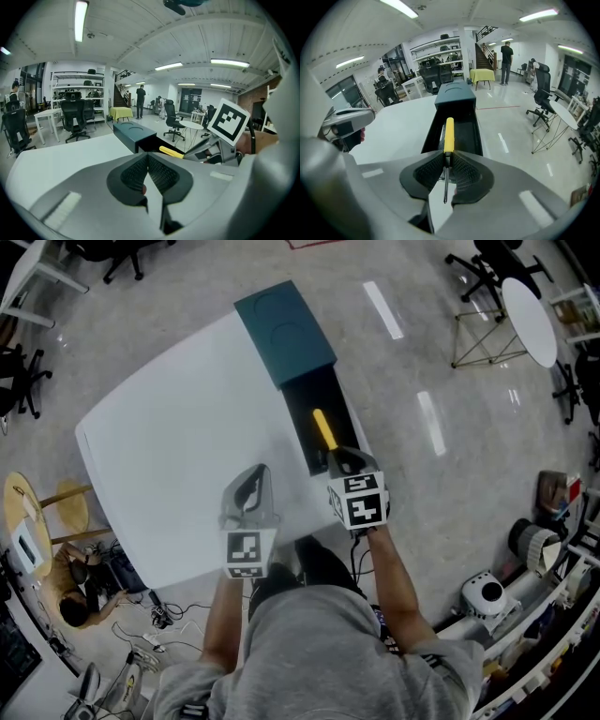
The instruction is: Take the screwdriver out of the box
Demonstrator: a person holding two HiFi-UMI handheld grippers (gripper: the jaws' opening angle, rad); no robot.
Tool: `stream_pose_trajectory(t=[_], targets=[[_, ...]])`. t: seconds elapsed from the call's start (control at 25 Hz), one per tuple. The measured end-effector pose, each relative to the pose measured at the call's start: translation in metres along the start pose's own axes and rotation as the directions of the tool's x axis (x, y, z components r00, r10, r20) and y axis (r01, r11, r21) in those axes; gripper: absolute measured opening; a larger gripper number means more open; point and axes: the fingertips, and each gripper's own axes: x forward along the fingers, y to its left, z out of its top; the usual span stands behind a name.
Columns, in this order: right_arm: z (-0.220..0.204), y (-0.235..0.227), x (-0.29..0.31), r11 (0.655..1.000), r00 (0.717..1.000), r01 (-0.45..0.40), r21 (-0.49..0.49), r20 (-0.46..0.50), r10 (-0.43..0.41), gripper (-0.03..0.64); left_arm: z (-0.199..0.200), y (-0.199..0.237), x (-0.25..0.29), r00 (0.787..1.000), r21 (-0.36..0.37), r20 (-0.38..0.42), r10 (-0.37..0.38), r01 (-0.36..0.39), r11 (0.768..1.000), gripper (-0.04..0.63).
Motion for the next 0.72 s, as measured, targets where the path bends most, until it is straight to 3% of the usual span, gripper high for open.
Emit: stream_pose_trajectory(t=[0.72], targets=[[0.040,0.042,-0.096,0.999,0.979,-0.018,-0.042,0.200,0.026,0.064,0.055,0.004,-0.075,0.986,0.043,0.145,0.078,-0.085,0.996,0.011]])
